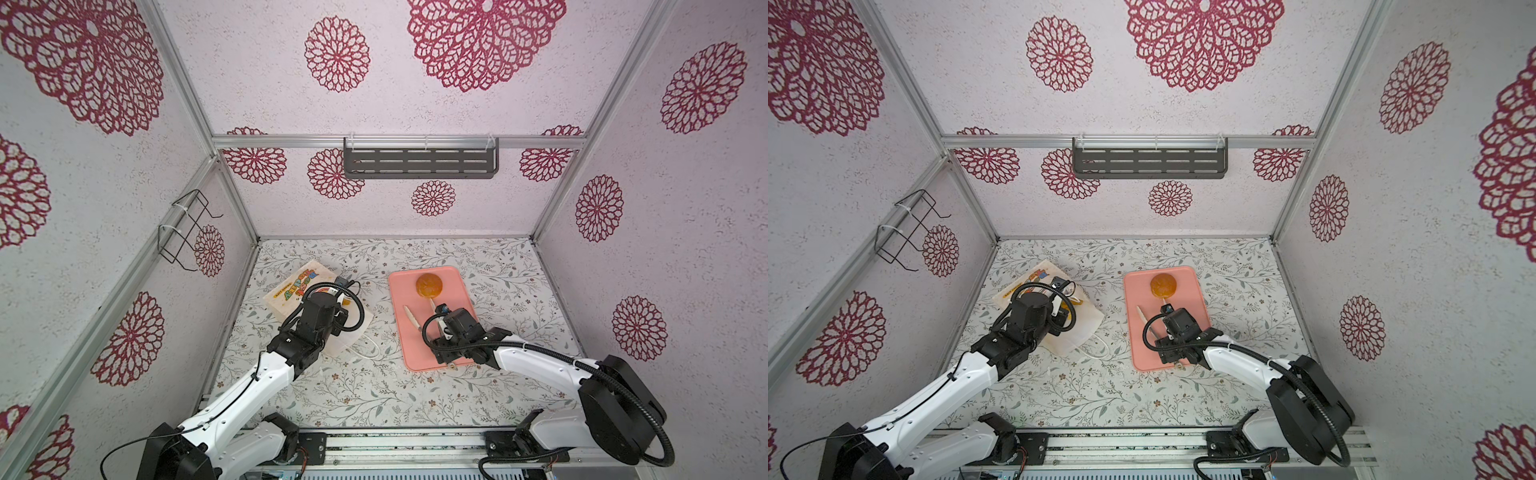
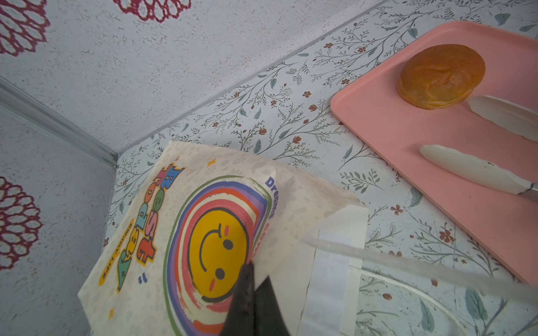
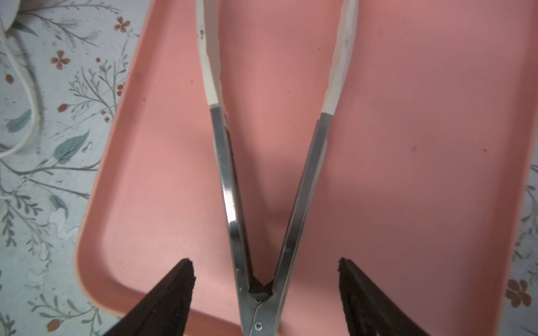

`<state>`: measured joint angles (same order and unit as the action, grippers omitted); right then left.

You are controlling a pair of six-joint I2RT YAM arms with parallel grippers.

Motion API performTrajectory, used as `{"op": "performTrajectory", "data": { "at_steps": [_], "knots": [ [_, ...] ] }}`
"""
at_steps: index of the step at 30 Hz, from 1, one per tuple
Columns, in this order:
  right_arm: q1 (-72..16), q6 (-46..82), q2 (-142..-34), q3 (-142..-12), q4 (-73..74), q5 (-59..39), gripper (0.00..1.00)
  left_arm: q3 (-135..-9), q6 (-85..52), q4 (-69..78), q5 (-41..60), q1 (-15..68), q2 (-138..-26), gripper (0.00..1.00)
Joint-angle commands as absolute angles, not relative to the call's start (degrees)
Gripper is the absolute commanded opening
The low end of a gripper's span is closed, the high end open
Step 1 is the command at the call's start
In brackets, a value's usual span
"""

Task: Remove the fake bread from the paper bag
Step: 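Regrasp the tongs handle lying on the tray with the right gripper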

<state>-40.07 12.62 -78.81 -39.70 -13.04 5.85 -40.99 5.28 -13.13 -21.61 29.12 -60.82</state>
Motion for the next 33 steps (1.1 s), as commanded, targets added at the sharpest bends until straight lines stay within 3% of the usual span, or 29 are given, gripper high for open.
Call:
{"op": "performTrajectory", "data": {
  "at_steps": [1,21,24,29,33],
  "knots": [
    [-40.4,11.6,-79.0,-39.1,-9.3,8.0,0.79,-42.5,4.8,-13.7,-22.6,29.7,-60.6,0.0],
    [-42.0,15.1,-84.5,-35.9,-5.5,6.9,0.66,-42.0,5.4,-13.9,-24.3,30.9,-59.9,0.0],
    [-42.3,14.3,-86.6,-37.2,-5.8,7.5,0.61,-41.9,5.4,-13.8,-24.6,30.9,-59.8,0.0],
    [-42.9,15.5,-87.4,-39.0,-9.0,9.6,0.39,-41.8,5.5,-13.8,-25.0,31.2,-59.7,0.0],
    [-43.8,17.7,-83.5,-40.1,-13.9,9.8,0.35,-41.8,5.6,-13.7,-25.0,31.2,-59.7,0.0]
  ]
}}
